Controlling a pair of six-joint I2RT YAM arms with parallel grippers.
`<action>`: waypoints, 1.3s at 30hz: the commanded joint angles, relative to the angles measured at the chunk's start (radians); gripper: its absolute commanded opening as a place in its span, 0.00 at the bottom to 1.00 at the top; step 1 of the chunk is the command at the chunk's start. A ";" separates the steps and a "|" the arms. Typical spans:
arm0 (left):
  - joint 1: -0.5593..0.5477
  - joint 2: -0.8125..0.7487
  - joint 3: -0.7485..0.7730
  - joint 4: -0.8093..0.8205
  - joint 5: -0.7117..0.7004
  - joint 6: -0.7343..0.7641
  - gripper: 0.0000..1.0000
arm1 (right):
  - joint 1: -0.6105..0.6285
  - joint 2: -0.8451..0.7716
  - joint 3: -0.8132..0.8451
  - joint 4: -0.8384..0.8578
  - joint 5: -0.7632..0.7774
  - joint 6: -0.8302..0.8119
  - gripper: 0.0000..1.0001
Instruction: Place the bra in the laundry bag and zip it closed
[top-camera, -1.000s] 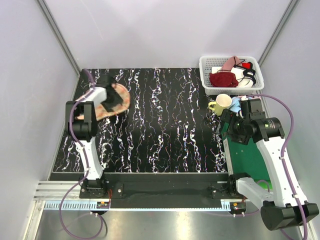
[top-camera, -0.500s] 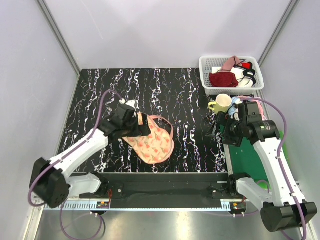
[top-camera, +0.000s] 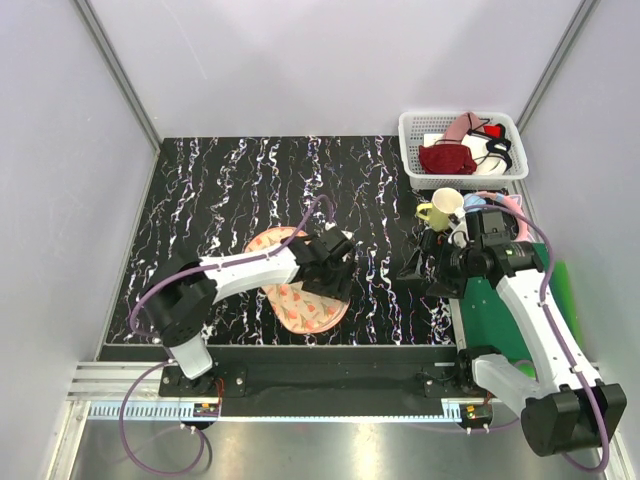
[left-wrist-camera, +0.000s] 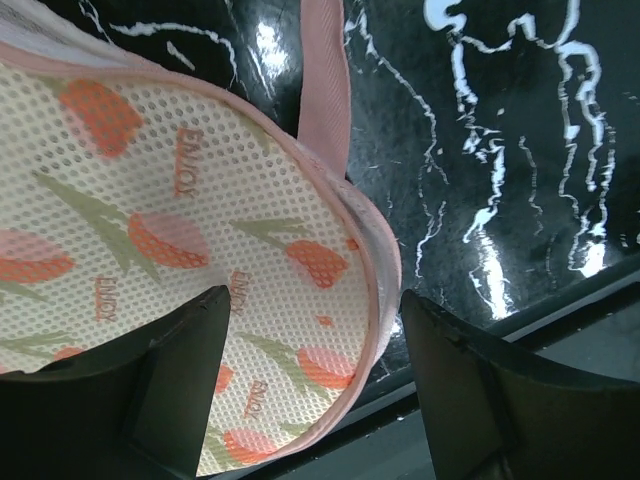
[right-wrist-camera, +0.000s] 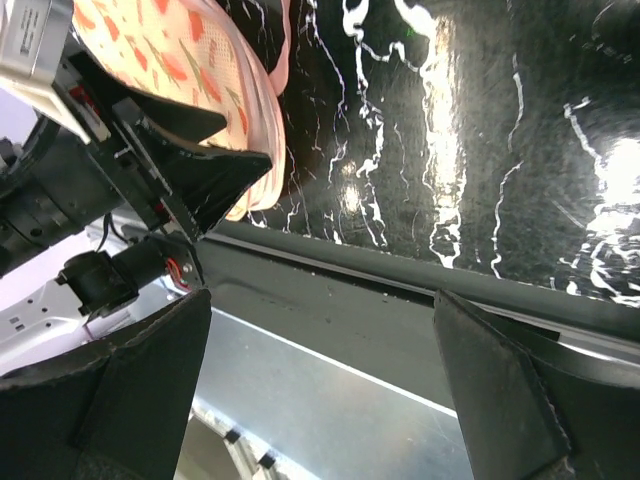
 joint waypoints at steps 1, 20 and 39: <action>-0.004 0.039 0.104 -0.008 0.008 -0.004 0.74 | 0.004 0.006 -0.063 0.074 -0.089 0.023 1.00; -0.004 -0.180 0.052 -0.079 -0.062 -0.013 0.00 | 0.237 0.489 -0.115 0.658 -0.249 0.210 0.79; -0.004 -1.067 -0.316 -0.432 -0.405 -0.525 0.00 | 0.470 0.845 -0.006 0.875 0.001 0.317 0.18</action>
